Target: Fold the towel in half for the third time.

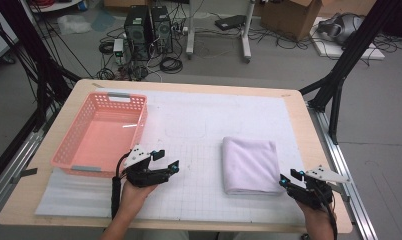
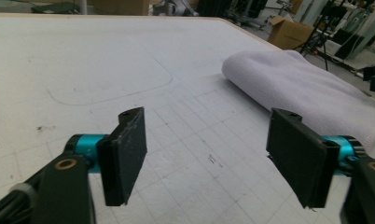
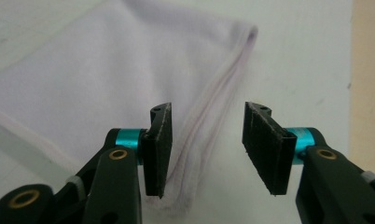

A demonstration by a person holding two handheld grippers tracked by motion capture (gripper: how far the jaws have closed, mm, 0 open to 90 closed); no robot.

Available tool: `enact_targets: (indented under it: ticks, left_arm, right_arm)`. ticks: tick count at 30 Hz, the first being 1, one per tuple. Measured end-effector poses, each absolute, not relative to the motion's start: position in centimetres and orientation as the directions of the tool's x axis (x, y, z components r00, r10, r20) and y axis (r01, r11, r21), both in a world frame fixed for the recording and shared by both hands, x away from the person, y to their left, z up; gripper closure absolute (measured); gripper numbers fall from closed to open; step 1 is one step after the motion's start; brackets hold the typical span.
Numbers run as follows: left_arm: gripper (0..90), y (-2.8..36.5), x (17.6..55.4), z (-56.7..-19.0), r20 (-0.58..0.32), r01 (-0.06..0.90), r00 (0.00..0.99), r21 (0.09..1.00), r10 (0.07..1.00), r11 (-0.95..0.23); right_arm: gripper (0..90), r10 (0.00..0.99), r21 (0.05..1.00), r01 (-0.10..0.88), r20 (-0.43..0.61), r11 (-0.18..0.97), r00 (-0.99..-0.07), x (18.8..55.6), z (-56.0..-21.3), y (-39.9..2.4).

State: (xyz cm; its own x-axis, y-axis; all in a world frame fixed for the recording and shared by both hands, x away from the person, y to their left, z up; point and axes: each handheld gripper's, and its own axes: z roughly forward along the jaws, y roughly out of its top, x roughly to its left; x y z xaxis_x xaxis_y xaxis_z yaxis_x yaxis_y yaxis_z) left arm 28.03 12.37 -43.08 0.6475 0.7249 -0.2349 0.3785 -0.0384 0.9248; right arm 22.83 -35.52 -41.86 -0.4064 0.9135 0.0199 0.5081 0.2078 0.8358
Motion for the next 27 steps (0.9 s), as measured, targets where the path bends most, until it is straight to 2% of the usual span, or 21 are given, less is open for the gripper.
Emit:
enact_targets:
  ticks: [2,5,7,11,13,14,20,27]
  left_arm:
    - [25.4,12.4,28.0,-43.1,-0.236,0.377,0.652,0.926,0.721,-0.038]
    - [21.2,12.2,27.9,-43.0,-0.234,0.366,0.669,0.930,0.705,-0.039]
    - [20.7,12.0,27.9,-43.0,-0.228,0.358,0.678,0.933,0.699,-0.043]
    - [20.5,11.9,27.6,-42.9,-0.216,0.358,0.687,0.931,0.694,-0.065]
    - [20.5,11.9,27.4,-42.7,-0.223,0.355,0.689,0.934,0.690,-0.053]
    - [20.5,12.0,27.4,-42.6,-0.219,0.352,0.692,0.935,0.688,-0.056]
    - [20.6,12.2,27.3,-42.4,-0.218,0.353,0.691,0.934,0.689,-0.058]
    - [20.6,12.2,27.3,-42.6,-0.223,0.365,0.684,0.929,0.695,-0.061]
  right_arm:
    - [52.6,0.903,0.837,0.495,0.004,0.232,-0.429,23.0,-42.0,-35.2]
    - [51.8,0.891,0.773,0.549,-0.045,0.318,-0.451,23.6,-43.1,-34.6]
    - [49.3,0.893,0.772,0.552,-0.042,0.314,-0.449,23.6,-43.3,-34.6]
    - [37.8,0.902,0.824,0.517,0.018,0.231,-0.431,23.1,-42.2,-35.5]
    - [23.0,0.915,0.843,0.501,0.026,0.196,-0.403,22.7,-42.0,-35.9]
    - [20.4,0.918,0.850,0.494,0.035,0.180,-0.395,22.6,-41.9,-36.2]
    - [19.4,0.895,0.866,0.454,0.018,0.209,-0.445,22.4,-41.6,-36.7]
    - [19.1,0.894,0.869,0.445,0.007,0.216,-0.448,22.3,-41.6,-36.6]
